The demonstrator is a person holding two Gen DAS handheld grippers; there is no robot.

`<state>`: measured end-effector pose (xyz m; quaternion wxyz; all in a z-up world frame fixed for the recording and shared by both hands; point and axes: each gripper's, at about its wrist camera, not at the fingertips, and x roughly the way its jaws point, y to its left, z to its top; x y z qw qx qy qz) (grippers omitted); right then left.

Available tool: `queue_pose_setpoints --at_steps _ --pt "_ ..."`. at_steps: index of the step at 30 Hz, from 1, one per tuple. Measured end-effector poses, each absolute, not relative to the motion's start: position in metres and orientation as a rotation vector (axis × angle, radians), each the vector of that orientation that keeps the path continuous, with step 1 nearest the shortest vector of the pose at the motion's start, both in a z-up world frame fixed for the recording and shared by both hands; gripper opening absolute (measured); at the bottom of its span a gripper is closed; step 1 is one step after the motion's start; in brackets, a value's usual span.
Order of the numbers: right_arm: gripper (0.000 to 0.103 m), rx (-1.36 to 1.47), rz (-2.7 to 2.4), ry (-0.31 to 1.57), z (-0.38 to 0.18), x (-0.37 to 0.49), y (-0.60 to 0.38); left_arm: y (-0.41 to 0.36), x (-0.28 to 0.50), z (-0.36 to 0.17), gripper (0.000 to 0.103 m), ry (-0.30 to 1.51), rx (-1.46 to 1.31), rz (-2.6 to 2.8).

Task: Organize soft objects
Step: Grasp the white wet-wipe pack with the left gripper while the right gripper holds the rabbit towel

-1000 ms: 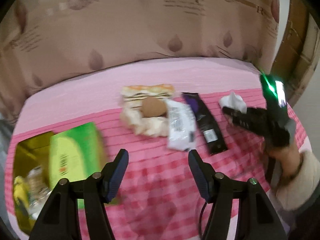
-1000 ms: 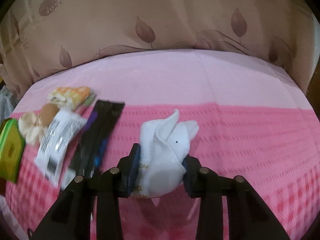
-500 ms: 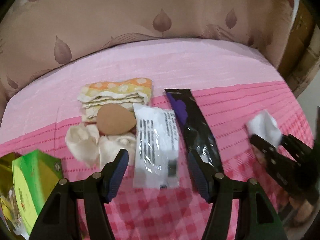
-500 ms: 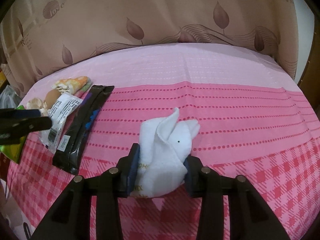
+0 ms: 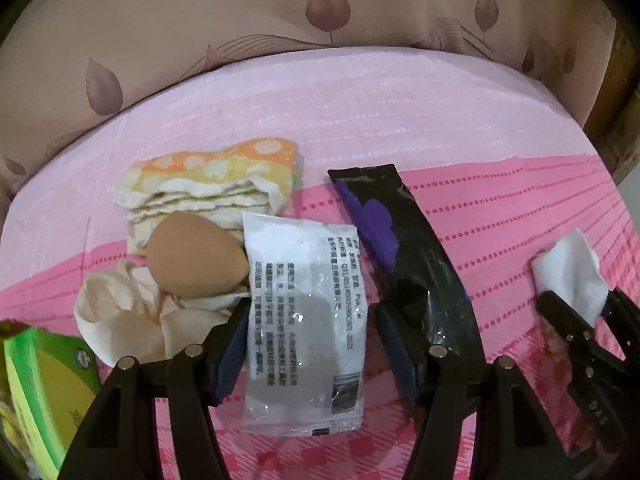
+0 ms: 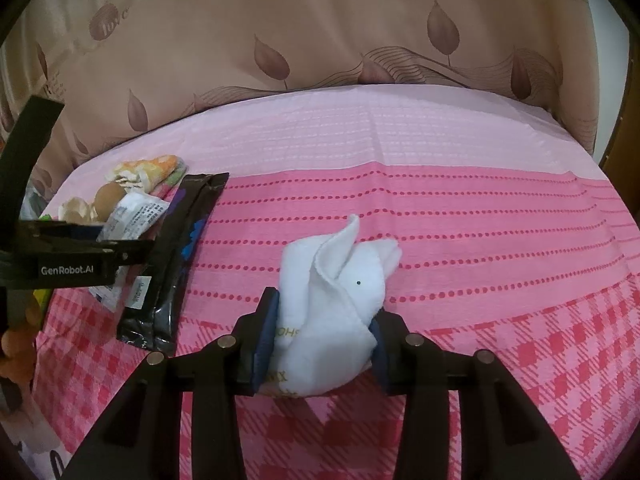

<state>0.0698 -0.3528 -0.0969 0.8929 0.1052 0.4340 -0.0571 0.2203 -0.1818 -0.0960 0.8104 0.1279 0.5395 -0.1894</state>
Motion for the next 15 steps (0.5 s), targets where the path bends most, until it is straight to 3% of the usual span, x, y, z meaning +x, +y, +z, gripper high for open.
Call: queue_pose_setpoints --at_steps 15 --pt "0.043 0.204 -0.118 0.908 -0.095 0.072 -0.348 -0.179 0.163 -0.068 0.051 1.084 0.312 -0.465"
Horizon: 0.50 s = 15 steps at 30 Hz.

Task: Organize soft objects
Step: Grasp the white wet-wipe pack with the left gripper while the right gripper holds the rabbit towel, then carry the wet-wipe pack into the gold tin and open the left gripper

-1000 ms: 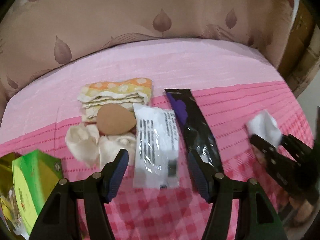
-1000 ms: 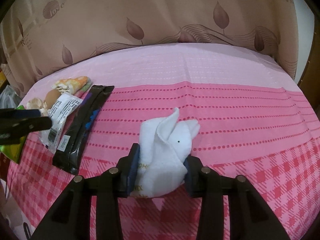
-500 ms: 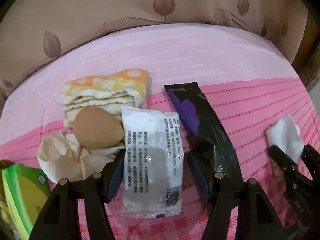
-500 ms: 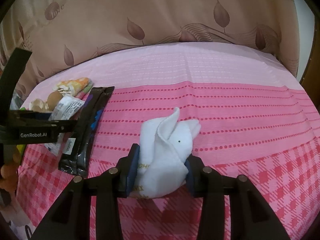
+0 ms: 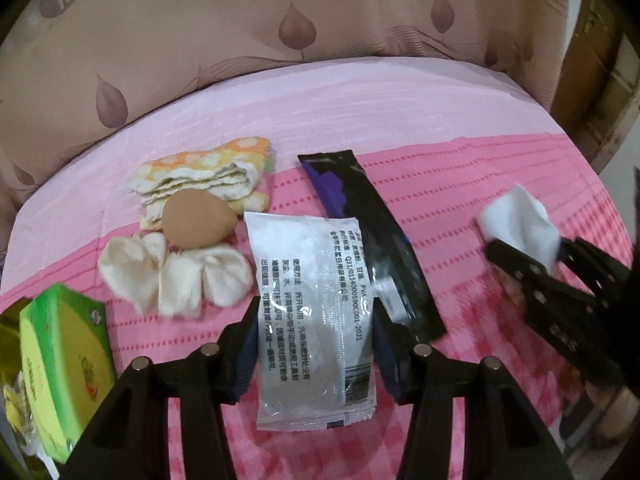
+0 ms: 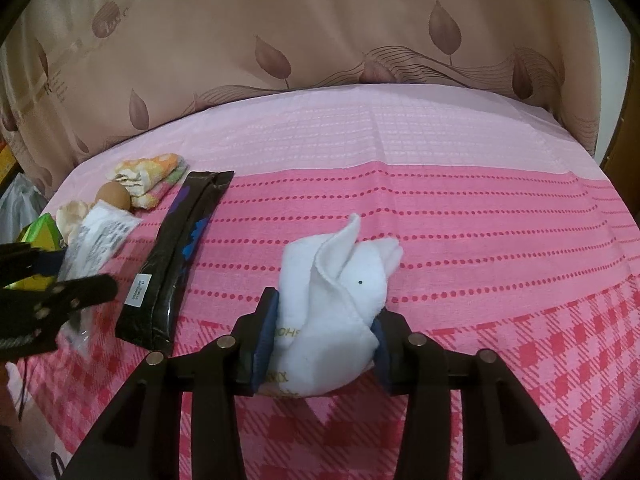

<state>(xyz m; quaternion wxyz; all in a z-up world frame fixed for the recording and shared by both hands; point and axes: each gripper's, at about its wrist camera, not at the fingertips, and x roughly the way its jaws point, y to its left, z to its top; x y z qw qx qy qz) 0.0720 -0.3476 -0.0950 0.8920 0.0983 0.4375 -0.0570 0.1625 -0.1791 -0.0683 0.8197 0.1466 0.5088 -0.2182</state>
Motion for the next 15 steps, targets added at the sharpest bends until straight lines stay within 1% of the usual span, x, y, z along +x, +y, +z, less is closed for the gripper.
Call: queue_pose_setpoints --at_steps 5,15 --pt "0.045 0.148 -0.138 0.923 -0.095 0.075 -0.34 -0.162 0.132 -0.048 0.051 1.037 0.312 -0.483" --pt "0.043 0.127 -0.152 0.925 -0.095 0.073 -0.337 -0.1 0.088 -0.014 0.051 0.991 0.264 -0.466"
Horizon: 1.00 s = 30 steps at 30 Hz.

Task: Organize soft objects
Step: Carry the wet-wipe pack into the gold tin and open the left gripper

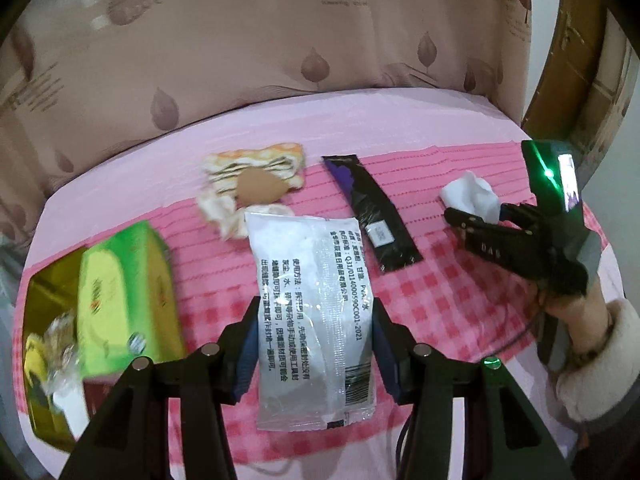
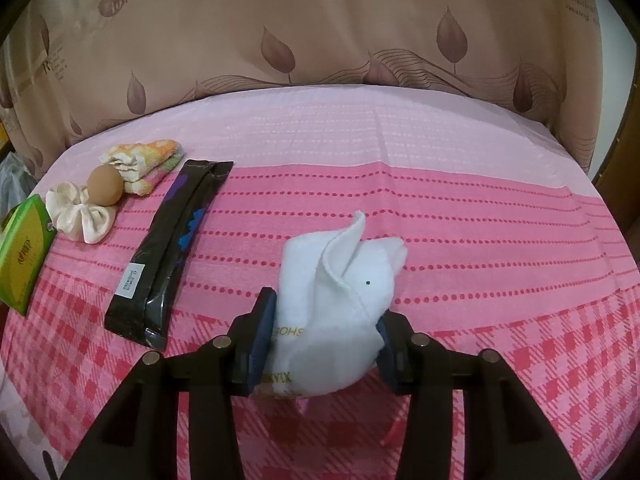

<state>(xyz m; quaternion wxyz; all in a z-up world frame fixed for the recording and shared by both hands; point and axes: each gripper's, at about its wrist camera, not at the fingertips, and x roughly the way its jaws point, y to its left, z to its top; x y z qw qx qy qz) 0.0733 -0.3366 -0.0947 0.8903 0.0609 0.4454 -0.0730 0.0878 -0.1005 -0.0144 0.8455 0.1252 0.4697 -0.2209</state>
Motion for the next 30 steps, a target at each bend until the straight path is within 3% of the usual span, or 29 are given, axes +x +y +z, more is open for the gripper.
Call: queue_pose_setpoints --at_steps 14,30 --pt "0.043 0.087 -0.169 0.932 -0.096 0.074 -0.333 -0.019 0.024 -0.026 0.051 1.042 0.205 -0.398" --pt "0.043 0.079 -0.174 0.931 -0.096 0.073 -0.332 0.101 0.026 -0.002 0.051 0.99 0.157 -0.157"
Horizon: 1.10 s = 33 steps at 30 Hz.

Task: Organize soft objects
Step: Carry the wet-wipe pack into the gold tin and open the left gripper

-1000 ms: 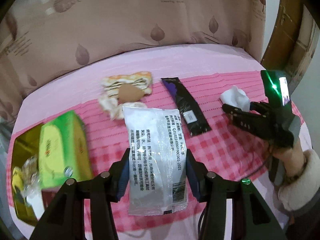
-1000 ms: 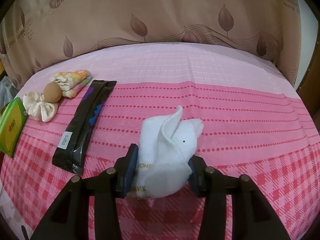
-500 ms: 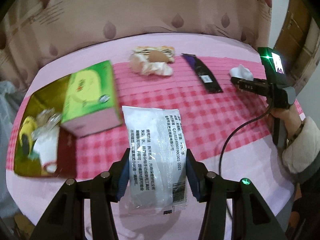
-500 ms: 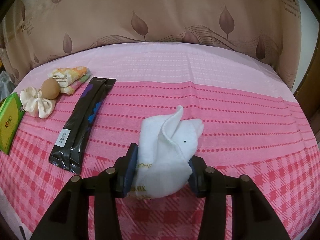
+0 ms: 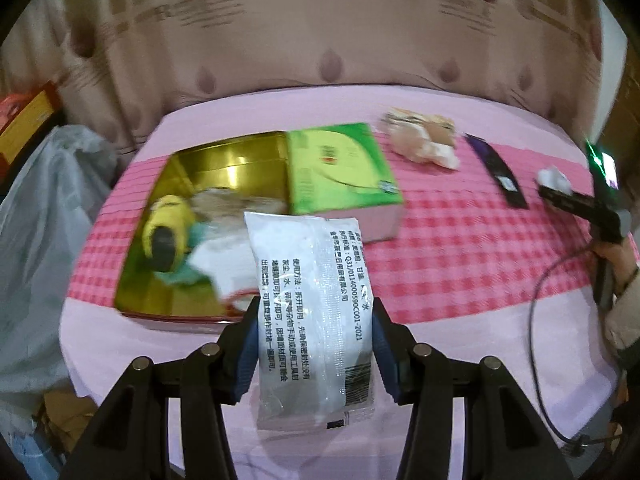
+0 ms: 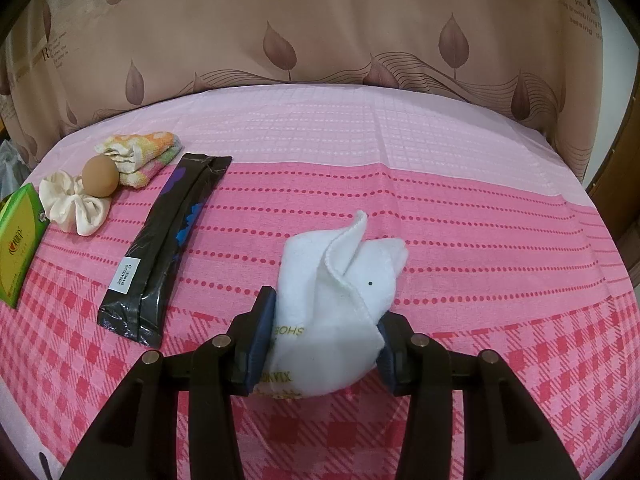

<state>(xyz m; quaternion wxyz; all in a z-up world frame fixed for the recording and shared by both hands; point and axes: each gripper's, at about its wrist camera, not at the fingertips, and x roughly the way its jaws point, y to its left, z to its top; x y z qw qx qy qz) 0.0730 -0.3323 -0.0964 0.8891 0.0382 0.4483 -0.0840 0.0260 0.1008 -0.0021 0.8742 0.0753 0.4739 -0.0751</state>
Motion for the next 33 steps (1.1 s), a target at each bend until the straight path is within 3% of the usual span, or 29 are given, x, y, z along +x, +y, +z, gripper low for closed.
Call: queue_pose_setpoints --at_steps 13,33 --pt "0.043 0.08 -0.175 0.931 -0.096 0.073 -0.333 0.169 0.076 0.01 0.051 0.938 0.126 -0.014" --pt "0.043 0.071 -0.179 0.931 -0.097 0.073 -0.332 0.216 0.135 -0.039 0.051 1.029 0.033 0.02"
